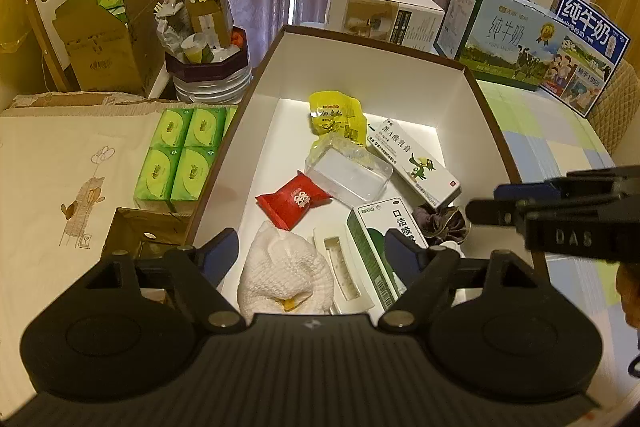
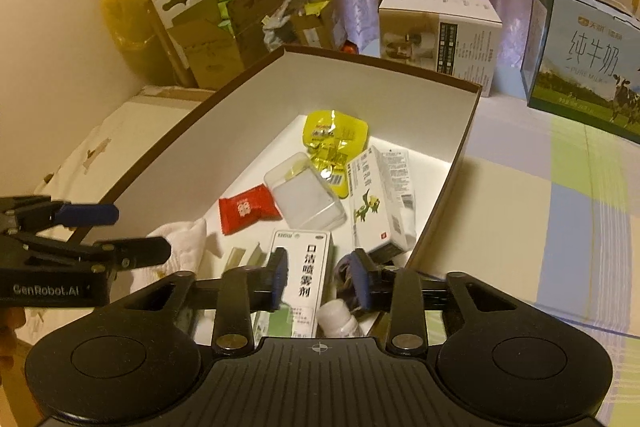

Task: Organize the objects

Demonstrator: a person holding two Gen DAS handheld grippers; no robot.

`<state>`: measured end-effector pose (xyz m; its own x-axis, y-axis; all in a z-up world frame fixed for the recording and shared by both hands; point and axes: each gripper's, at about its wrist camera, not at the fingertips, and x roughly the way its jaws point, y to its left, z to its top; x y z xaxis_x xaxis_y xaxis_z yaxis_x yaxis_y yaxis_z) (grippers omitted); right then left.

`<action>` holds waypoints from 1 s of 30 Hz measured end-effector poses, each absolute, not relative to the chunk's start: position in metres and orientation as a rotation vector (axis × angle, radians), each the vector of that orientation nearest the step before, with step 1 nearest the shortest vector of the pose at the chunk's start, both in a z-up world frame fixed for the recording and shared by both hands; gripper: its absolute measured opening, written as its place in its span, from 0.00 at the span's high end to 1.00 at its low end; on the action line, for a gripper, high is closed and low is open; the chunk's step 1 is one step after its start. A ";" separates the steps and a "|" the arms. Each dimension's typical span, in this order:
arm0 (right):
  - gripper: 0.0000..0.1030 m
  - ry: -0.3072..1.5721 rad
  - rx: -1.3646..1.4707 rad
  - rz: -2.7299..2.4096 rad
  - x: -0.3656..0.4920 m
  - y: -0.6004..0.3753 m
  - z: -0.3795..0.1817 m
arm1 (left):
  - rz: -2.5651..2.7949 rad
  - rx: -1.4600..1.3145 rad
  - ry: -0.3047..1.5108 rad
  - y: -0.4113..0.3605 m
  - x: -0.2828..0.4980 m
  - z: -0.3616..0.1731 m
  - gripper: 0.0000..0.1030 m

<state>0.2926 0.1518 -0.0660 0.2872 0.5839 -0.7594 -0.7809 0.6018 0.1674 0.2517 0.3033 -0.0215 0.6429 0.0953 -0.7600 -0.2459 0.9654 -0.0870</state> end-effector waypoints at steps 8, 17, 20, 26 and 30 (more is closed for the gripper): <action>0.49 0.880 -0.270 0.936 0.272 0.140 -0.061 | 0.200 -0.189 0.831 0.301 0.246 -0.013 0.17; 0.47 0.869 -0.252 0.931 0.255 0.125 -0.048 | 0.186 -0.154 0.776 0.291 0.237 0.000 0.10; 0.46 0.870 -0.242 0.924 0.251 0.119 -0.045 | 0.182 -0.149 0.763 0.288 0.234 0.003 0.09; 0.46 0.867 -0.221 0.917 0.240 0.105 -0.039 | 0.173 -0.138 0.735 0.279 0.223 0.009 0.07; 0.46 0.862 -0.216 0.917 0.231 0.094 -0.036 | 0.178 -0.139 0.721 0.269 0.210 0.014 0.05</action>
<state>0.2314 0.0937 -0.0356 0.3096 0.6063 -0.7325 -0.7684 0.6133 0.1829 0.2098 0.2686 0.0141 0.7369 0.1135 -0.6664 -0.2088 0.9758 -0.0647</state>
